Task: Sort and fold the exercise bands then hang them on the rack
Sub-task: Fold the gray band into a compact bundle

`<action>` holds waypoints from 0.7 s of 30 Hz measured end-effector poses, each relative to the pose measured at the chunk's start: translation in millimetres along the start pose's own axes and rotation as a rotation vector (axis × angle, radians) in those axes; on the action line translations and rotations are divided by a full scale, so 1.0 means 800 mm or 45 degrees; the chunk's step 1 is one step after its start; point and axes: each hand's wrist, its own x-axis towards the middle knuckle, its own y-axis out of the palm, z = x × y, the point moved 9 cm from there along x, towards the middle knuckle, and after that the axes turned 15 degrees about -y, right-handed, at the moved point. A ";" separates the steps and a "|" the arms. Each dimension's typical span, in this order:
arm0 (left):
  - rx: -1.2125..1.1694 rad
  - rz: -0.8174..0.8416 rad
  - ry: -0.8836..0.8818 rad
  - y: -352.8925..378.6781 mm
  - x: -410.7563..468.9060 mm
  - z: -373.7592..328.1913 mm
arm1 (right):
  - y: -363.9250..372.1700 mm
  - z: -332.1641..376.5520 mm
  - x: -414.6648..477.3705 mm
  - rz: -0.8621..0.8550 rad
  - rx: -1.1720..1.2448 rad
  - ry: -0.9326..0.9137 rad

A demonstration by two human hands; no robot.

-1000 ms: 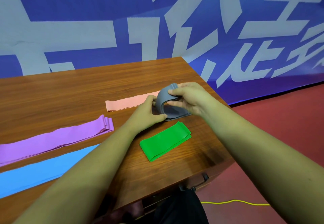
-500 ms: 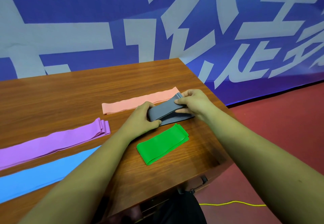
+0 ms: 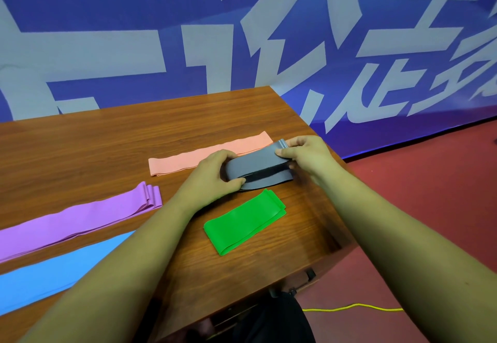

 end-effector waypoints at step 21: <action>0.253 0.076 0.062 0.020 -0.008 0.020 | 0.013 -0.027 -0.014 -0.018 -0.710 -0.291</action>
